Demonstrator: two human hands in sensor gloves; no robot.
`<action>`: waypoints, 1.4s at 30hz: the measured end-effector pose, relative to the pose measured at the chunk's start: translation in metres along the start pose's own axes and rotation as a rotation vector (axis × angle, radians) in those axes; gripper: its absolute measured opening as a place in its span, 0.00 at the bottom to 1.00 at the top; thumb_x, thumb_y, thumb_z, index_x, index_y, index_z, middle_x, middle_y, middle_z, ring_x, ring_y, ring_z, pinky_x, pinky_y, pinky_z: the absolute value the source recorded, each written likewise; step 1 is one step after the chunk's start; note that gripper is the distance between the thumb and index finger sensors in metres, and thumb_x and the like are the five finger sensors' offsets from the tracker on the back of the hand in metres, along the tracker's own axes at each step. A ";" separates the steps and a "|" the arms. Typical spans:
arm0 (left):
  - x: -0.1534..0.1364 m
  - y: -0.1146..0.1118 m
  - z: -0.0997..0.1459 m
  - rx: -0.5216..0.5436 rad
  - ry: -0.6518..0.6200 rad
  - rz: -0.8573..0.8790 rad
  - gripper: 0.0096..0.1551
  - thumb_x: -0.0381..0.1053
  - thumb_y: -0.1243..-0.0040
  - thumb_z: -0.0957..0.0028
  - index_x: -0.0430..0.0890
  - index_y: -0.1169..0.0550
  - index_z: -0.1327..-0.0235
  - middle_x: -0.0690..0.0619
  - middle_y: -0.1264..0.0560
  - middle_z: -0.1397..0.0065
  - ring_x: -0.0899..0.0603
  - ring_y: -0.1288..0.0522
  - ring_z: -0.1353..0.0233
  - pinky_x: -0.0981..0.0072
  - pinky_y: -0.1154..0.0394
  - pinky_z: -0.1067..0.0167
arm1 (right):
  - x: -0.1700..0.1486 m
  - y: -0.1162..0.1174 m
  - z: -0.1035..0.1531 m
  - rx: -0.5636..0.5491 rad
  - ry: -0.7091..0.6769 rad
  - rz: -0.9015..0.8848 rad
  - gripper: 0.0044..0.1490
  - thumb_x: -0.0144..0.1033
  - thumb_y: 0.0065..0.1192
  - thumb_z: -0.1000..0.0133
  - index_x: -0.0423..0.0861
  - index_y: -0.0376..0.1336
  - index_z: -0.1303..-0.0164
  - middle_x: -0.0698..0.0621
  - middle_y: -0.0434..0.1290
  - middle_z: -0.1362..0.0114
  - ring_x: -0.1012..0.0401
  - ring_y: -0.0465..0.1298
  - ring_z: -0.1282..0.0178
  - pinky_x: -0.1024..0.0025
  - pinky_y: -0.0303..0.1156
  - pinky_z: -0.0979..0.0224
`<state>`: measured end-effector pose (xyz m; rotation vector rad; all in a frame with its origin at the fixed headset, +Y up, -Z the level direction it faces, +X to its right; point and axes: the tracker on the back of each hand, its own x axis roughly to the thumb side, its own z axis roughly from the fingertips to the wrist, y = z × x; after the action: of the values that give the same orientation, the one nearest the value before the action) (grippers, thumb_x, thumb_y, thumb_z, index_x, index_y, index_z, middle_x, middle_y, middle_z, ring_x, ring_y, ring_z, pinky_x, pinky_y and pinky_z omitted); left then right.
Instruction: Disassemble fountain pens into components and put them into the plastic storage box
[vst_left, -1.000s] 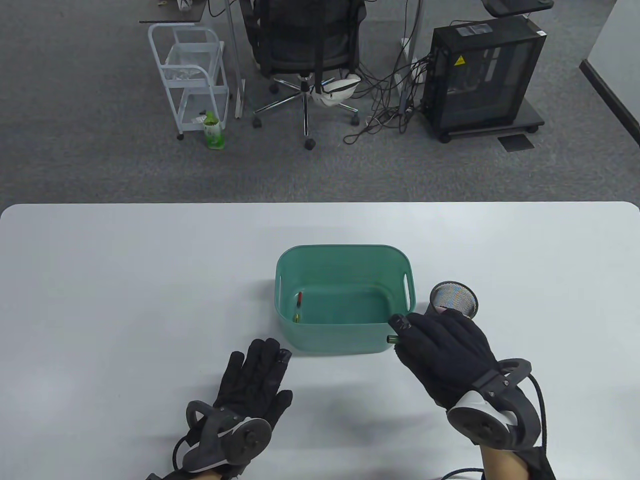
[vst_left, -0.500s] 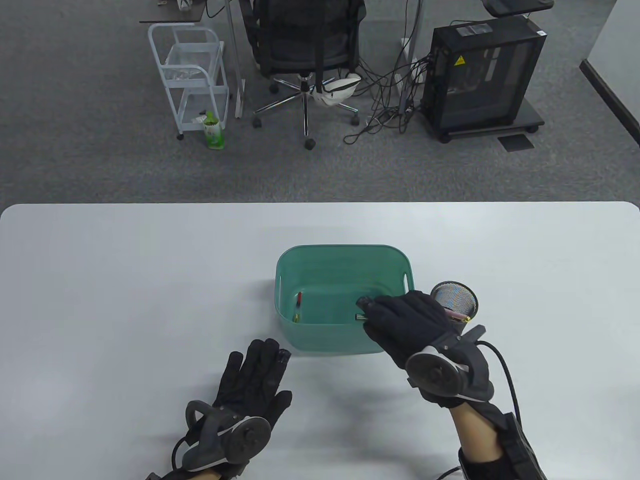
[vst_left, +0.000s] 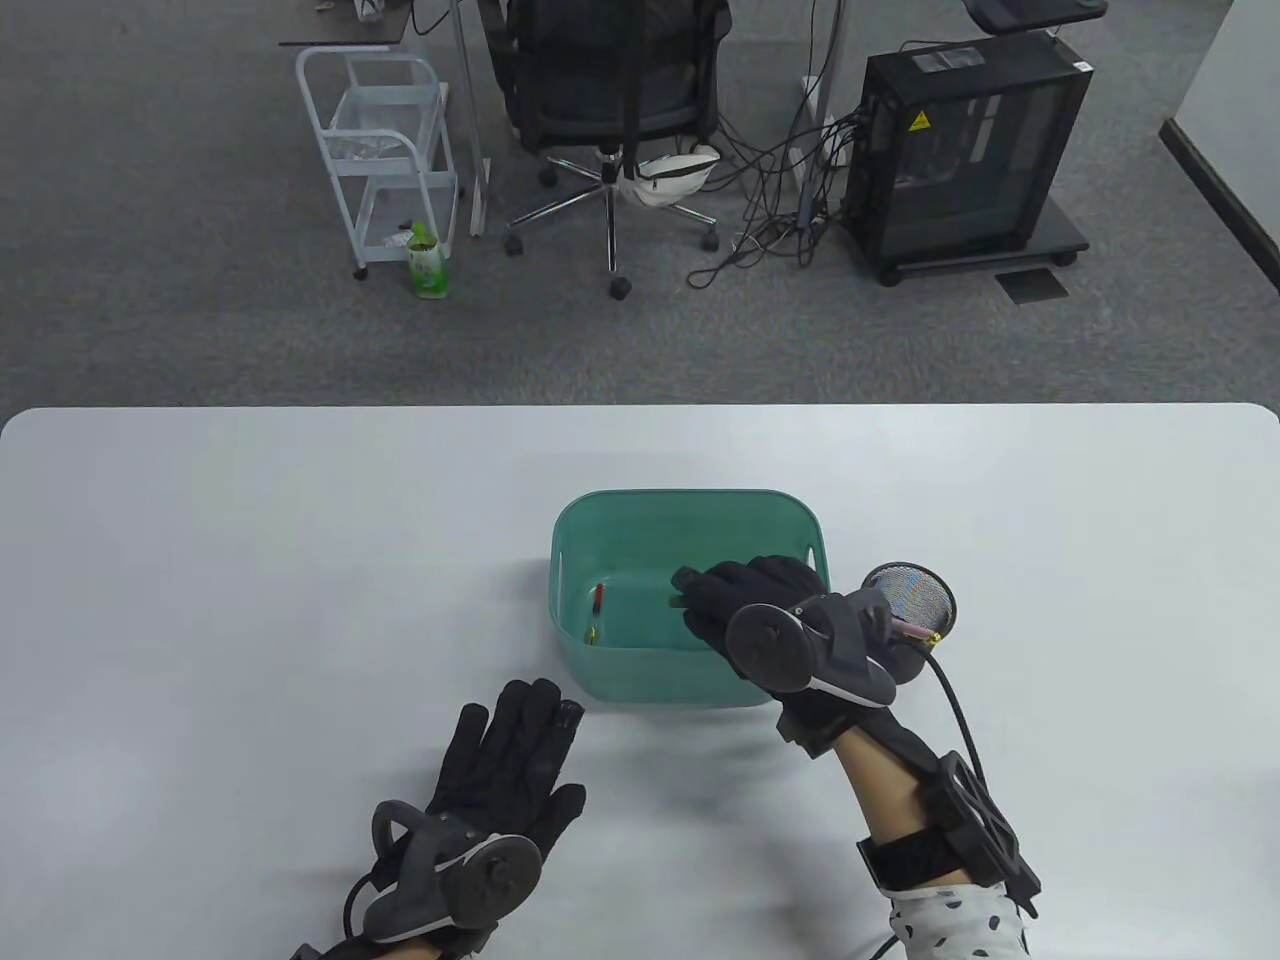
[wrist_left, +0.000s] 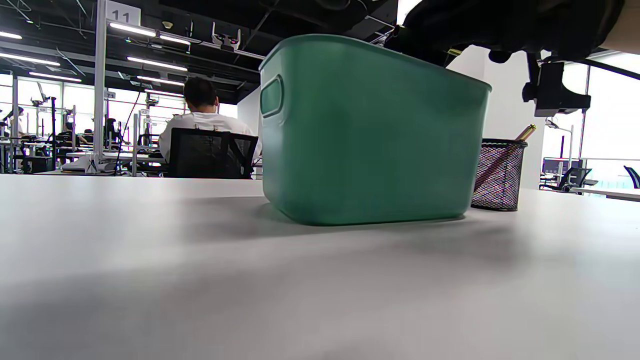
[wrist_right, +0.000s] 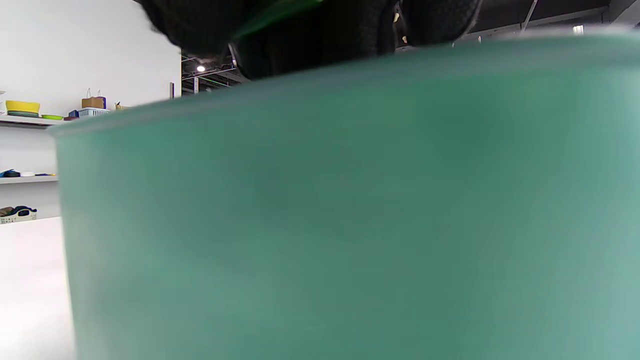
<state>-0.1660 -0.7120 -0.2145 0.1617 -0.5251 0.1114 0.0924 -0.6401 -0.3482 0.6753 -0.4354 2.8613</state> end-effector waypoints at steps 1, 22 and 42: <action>0.000 0.000 0.000 0.000 0.000 0.001 0.41 0.61 0.71 0.27 0.43 0.51 0.04 0.42 0.53 0.03 0.35 0.56 0.08 0.41 0.64 0.16 | 0.000 0.001 -0.001 0.003 0.000 0.001 0.28 0.53 0.59 0.41 0.59 0.70 0.30 0.59 0.77 0.31 0.62 0.77 0.34 0.55 0.66 0.21; 0.001 -0.002 0.000 -0.016 -0.008 -0.001 0.42 0.62 0.71 0.28 0.43 0.51 0.04 0.42 0.53 0.03 0.35 0.56 0.07 0.41 0.64 0.16 | -0.001 0.018 -0.003 0.060 -0.001 0.061 0.29 0.52 0.59 0.41 0.60 0.69 0.28 0.58 0.75 0.29 0.61 0.76 0.31 0.54 0.64 0.19; 0.001 -0.003 -0.001 -0.024 -0.008 -0.001 0.42 0.62 0.71 0.28 0.43 0.52 0.04 0.42 0.53 0.03 0.35 0.57 0.08 0.41 0.64 0.16 | -0.001 -0.003 0.030 -0.052 -0.029 0.080 0.40 0.56 0.47 0.38 0.56 0.56 0.13 0.51 0.56 0.10 0.53 0.59 0.12 0.51 0.51 0.11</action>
<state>-0.1647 -0.7150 -0.2151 0.1386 -0.5339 0.1033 0.1066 -0.6473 -0.3227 0.7066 -0.5506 2.9066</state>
